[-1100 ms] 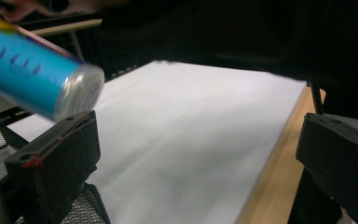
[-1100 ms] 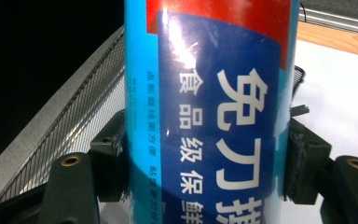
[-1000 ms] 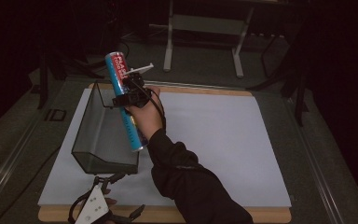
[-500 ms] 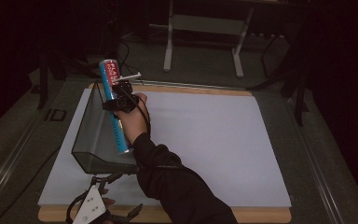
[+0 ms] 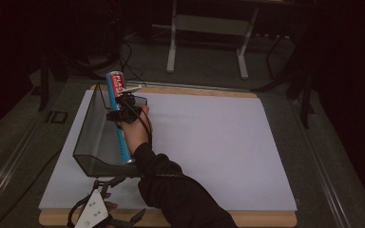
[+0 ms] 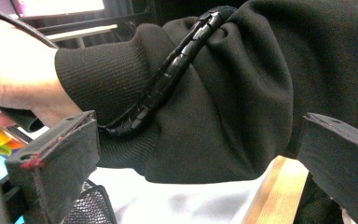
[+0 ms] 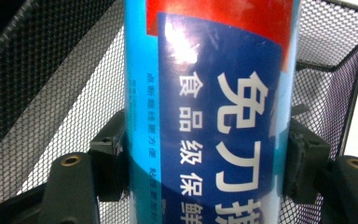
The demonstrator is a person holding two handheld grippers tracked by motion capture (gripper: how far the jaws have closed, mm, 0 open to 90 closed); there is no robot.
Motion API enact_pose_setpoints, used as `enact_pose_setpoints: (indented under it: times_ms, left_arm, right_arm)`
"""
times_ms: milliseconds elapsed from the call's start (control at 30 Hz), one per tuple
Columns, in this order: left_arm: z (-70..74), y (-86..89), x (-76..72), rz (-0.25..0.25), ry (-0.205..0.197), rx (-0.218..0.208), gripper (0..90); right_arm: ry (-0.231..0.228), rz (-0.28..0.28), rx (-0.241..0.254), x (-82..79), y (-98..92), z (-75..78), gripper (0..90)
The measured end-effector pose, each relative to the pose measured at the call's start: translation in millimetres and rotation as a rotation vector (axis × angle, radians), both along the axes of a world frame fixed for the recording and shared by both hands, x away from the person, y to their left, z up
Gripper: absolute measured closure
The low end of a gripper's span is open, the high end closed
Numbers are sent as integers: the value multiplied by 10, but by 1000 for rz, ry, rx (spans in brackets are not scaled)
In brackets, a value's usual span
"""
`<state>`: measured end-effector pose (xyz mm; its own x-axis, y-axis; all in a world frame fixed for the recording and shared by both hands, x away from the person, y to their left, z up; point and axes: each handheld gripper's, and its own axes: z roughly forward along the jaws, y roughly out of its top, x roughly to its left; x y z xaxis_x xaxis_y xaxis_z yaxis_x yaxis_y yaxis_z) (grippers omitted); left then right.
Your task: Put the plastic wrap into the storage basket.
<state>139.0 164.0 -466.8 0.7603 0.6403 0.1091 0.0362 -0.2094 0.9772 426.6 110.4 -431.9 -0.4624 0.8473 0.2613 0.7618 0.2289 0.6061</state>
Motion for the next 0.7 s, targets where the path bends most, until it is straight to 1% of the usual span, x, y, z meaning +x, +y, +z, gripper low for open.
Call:
enact_pose_setpoints:
  times_ms: [33, 67, 233, 333, 367, 667, 700]
  left_arm:
    - [-1, -2, 0, 0, -1, 2, 5]
    - [0, -2, 0, 0, -1, 2, 5]
    - [0, -2, -1, -1, -1, 2, 5]
    - [1, -1, -1, -4, -2, 1, 5]
    - [1, -1, 1, -4, 0, 2, 5]
    - [1, -4, 3, -8, 1, 3, 5]
    - [1, -4, 3, -7, 0, 3, 5]
  right_arm:
    - [4, -13, -6, -17, -3, -35, 317]
    - [4, -13, -6, -17, -3, -35, 317]
    - [18, -23, -25, -35, -2, -139, 316]
    - [21, -24, -24, -33, -7, -153, 316]
    - [33, -47, -18, -24, -29, -203, 315]
    - [59, -67, -38, 51, -54, -280, 308]
    - [64, -74, -34, 61, -61, -292, 306]
